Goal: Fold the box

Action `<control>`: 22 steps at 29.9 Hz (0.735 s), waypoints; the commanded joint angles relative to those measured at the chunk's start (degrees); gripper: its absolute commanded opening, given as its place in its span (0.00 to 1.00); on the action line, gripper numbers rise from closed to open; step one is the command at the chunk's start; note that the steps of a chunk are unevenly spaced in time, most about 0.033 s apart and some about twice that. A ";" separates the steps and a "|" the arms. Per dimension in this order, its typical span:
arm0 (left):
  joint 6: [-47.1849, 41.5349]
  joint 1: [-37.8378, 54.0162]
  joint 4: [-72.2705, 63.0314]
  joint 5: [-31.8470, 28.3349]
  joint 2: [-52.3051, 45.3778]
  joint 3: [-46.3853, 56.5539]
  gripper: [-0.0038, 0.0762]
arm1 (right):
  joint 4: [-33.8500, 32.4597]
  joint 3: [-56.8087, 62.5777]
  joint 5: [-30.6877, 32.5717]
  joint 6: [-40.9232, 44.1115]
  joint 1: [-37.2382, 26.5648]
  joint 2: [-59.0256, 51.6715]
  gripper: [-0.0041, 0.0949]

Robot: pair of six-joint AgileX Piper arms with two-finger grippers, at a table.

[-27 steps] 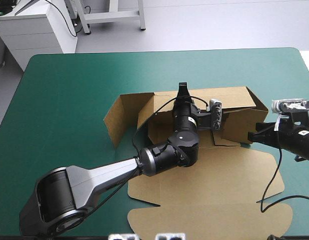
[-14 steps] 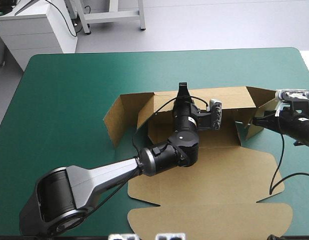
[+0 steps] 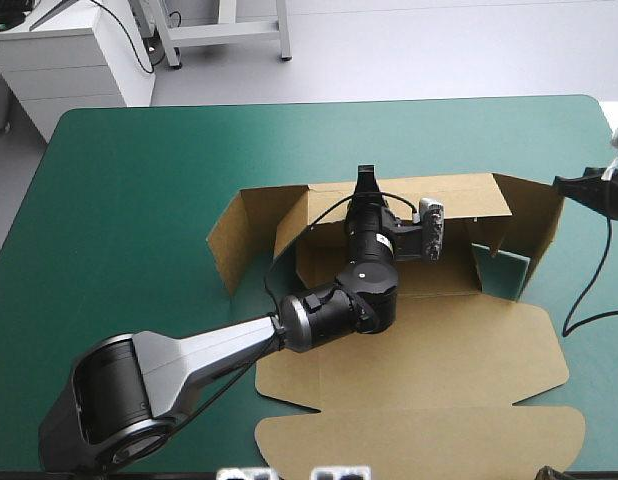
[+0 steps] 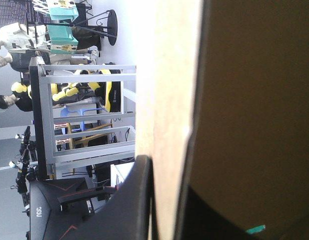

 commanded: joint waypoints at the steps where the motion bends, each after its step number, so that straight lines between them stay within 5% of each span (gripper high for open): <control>1: 0.59 -0.59 -3.21 -0.69 -1.78 -0.88 0.04 | -3.33 -6.03 6.90 4.46 -2.03 -1.89 0.02; 22: 1.59 -0.59 -3.21 -1.07 -1.78 -0.88 0.04 | 6.70 -23.38 28.03 1.75 -2.03 11.35 0.02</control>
